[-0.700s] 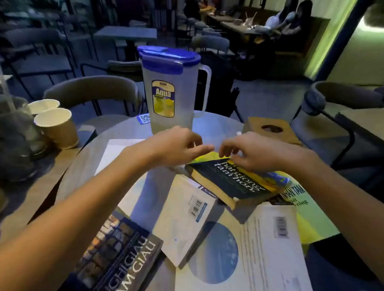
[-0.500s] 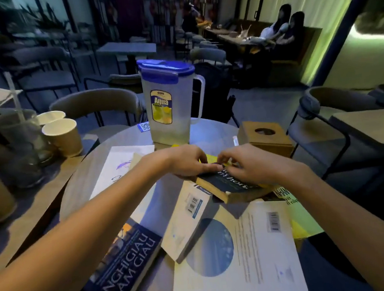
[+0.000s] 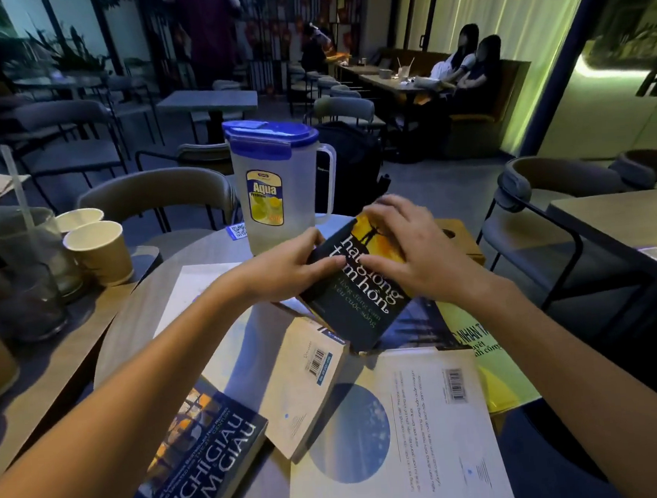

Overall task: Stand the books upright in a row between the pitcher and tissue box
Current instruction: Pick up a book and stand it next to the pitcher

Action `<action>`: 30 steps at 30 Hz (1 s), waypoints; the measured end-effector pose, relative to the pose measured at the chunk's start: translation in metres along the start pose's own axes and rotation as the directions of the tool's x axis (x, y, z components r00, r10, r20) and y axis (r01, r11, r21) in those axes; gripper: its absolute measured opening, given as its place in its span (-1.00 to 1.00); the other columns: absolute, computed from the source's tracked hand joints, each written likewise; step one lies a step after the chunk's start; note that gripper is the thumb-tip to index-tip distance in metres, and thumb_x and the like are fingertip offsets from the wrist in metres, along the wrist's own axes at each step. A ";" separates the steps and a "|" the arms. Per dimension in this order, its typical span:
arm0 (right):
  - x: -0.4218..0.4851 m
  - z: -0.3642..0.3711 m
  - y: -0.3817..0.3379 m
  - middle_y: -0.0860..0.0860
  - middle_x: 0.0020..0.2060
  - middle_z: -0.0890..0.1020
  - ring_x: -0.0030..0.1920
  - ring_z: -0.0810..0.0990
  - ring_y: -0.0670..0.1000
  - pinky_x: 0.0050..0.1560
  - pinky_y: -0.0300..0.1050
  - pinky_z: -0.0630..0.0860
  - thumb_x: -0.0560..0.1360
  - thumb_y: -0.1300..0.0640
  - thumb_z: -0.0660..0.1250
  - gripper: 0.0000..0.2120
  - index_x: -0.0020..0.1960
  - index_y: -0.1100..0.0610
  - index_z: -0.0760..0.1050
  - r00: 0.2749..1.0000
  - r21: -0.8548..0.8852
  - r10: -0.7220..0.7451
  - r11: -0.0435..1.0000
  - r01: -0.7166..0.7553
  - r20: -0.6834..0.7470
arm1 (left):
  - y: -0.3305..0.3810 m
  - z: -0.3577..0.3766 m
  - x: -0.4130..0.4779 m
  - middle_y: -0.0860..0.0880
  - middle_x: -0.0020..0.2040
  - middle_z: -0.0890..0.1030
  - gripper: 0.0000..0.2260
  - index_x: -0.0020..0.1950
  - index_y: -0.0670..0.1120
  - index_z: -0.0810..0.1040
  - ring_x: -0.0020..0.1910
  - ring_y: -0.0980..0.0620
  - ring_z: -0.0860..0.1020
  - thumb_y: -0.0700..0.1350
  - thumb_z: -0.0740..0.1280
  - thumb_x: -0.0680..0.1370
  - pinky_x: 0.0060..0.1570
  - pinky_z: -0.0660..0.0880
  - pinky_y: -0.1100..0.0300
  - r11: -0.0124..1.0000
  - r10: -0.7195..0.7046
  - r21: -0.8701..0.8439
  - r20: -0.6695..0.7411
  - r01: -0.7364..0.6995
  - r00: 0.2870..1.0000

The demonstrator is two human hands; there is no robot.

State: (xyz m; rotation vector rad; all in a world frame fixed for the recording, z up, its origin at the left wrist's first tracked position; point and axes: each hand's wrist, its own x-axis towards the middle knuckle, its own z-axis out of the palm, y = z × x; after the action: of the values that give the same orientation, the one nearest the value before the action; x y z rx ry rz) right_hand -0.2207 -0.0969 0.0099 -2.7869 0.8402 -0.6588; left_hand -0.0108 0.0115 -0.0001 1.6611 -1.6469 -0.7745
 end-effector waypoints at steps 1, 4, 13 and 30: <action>0.005 -0.004 -0.001 0.08 0.56 0.24 0.51 0.24 0.13 0.49 0.14 0.28 0.53 -0.19 0.39 -0.30 0.56 -0.01 0.23 0.999 0.002 0.026 1.000 -0.026 -0.045 | 0.000 -0.002 -0.001 -0.05 0.02 0.63 -0.77 0.13 -0.04 0.37 -0.07 0.11 0.68 0.07 0.28 0.61 -0.22 0.61 0.26 0.996 0.024 -0.086 -0.011 -0.025 1.000; 0.020 -0.014 0.000 0.11 0.51 0.33 0.45 0.34 0.16 0.44 0.16 0.34 0.51 -0.12 0.45 -0.26 0.57 0.04 0.22 0.977 0.084 0.112 0.992 -0.098 -0.179 | -0.001 -0.004 -0.001 -0.14 0.07 0.60 -0.81 0.14 -0.06 0.34 -0.01 0.02 0.67 0.02 0.22 0.65 -0.19 0.61 0.23 0.970 0.062 -0.232 -0.073 -0.077 0.995; 0.037 -0.002 0.011 0.17 0.44 0.45 0.43 0.44 0.19 0.37 0.08 0.40 0.53 -0.05 0.45 -0.20 0.60 0.14 0.13 0.877 0.374 0.456 0.847 -0.377 -0.148 | -0.010 -0.002 0.020 -0.08 0.00 0.58 -0.88 0.06 -0.04 0.31 -0.09 0.14 0.63 0.00 0.13 0.69 -0.28 0.55 0.34 0.946 -0.053 -0.324 -0.239 -0.028 0.969; 0.049 0.025 0.012 -0.09 -0.11 0.69 -0.07 0.69 -0.04 0.00 0.03 0.68 0.59 0.17 0.39 -0.88 0.11 0.03 0.54 0.902 0.512 0.392 0.821 -0.254 -0.180 | -0.014 -0.018 0.045 0.13 -0.07 0.54 -0.85 0.19 -0.05 0.48 -0.10 0.21 0.54 -0.19 0.29 0.62 -0.27 0.50 0.43 0.997 0.056 -0.016 -0.462 -0.071 0.885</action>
State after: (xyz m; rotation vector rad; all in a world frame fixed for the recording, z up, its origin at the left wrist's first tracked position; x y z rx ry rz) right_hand -0.1789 -0.1336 0.0021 -2.0707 1.0108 -1.0442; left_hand 0.0132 -0.0326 0.0011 1.6058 -1.3322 -0.3304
